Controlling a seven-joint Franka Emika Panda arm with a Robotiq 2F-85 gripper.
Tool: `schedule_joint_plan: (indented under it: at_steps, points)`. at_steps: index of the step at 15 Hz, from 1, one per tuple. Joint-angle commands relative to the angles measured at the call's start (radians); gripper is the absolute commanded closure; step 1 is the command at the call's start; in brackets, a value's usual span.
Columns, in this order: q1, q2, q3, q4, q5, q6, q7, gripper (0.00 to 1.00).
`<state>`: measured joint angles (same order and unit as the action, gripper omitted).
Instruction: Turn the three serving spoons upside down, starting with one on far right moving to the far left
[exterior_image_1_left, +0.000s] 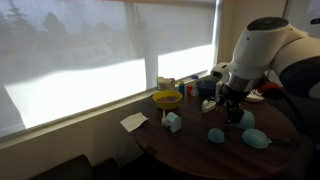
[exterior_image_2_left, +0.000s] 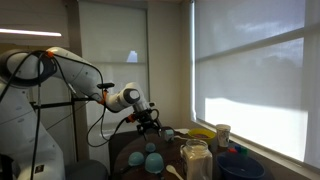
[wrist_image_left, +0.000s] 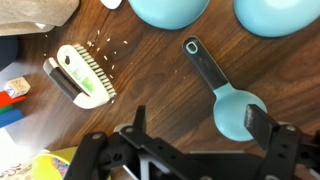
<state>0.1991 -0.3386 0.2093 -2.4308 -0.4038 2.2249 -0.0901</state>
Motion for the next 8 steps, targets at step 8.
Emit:
schedule_joint_plan:
  at_steps: [8]
  points:
    - [0.017,-0.237,-0.124,0.077,0.432,-0.115,-0.021,0.00]
